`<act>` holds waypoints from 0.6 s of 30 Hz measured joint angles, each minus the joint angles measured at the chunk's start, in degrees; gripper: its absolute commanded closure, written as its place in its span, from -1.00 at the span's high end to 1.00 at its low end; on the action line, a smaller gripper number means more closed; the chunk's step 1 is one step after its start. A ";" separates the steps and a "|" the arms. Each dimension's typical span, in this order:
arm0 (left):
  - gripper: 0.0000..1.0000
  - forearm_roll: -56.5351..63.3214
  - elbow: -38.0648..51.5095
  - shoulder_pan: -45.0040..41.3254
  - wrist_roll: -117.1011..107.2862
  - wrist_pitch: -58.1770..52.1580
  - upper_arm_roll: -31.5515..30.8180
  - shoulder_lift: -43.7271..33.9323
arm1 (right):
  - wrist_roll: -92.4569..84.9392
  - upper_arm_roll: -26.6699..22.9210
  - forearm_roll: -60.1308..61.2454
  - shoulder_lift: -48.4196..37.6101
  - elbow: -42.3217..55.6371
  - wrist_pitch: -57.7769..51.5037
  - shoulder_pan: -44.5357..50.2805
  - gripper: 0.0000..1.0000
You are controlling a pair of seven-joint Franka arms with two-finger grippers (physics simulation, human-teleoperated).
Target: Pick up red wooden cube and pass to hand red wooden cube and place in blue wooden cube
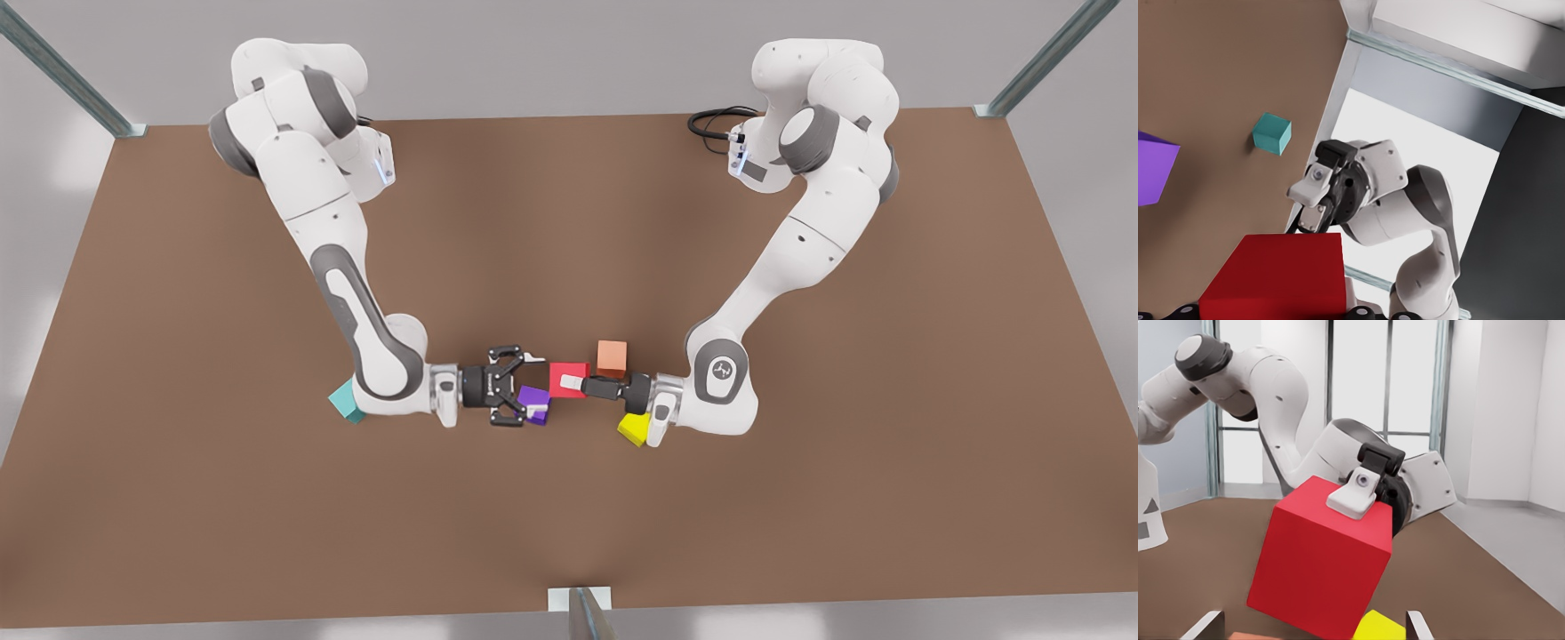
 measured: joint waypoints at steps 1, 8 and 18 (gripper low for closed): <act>0.38 -0.02 0.00 0.00 0.11 0.13 0.00 0.00 | -0.75 0.10 0.02 -0.14 -0.27 -0.02 -0.06 1.00; 0.39 -0.15 0.00 -0.09 0.70 0.86 -0.01 0.00 | -4.96 0.86 0.70 0.78 -0.08 0.33 0.36 1.00; 0.39 -0.51 0.00 -0.20 1.21 1.48 -0.18 0.00 | -8.72 1.72 2.88 2.21 1.49 1.92 1.81 1.00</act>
